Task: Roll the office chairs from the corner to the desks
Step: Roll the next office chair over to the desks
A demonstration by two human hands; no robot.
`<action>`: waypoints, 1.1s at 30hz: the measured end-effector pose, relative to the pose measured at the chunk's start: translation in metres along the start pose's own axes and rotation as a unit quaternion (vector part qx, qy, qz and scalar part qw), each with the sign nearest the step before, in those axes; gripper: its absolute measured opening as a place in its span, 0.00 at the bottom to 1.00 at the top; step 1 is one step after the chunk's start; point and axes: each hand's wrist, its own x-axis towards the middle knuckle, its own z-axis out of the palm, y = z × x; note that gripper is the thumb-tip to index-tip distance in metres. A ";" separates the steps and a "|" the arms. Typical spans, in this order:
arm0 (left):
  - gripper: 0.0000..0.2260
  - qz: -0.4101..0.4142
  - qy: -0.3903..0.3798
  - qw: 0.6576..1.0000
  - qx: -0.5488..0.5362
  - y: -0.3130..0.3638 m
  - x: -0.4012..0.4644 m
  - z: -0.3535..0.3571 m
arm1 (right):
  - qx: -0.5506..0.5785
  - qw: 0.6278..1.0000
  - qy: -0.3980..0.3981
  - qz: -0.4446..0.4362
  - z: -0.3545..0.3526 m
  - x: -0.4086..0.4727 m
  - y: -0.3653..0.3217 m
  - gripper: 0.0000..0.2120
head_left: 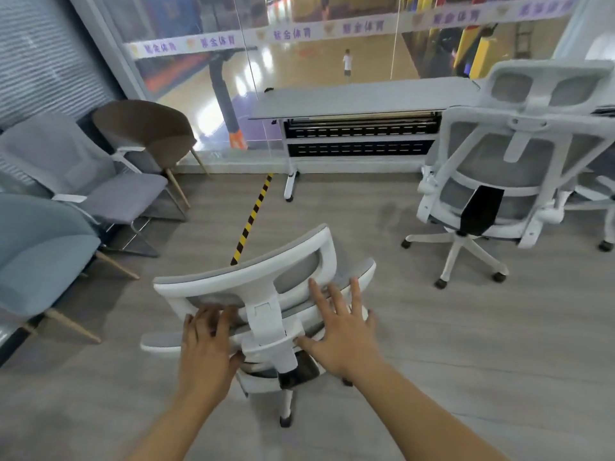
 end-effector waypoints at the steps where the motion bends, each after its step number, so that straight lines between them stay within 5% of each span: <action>1: 0.41 0.007 -0.001 1.000 0.001 -0.001 0.029 0.005 | 0.003 1.000 0.006 0.004 -0.004 0.025 0.005 0.45; 10: 0.42 0.078 0.047 0.995 -0.026 0.010 0.300 0.052 | -0.032 0.996 0.072 0.046 -0.040 0.254 0.072 0.42; 20: 0.41 0.116 -0.045 0.992 0.017 0.039 0.580 0.091 | -0.052 0.989 -0.086 0.106 -0.143 0.479 0.128 0.55; 26: 0.41 0.154 -0.045 0.987 0.005 0.052 0.708 0.109 | -0.030 0.989 -0.052 0.135 -0.150 0.582 0.154 0.59; 33: 0.43 0.133 -0.130 0.981 0.047 0.058 0.821 0.127 | 0.001 0.990 -0.036 0.133 -0.159 0.670 0.169 0.58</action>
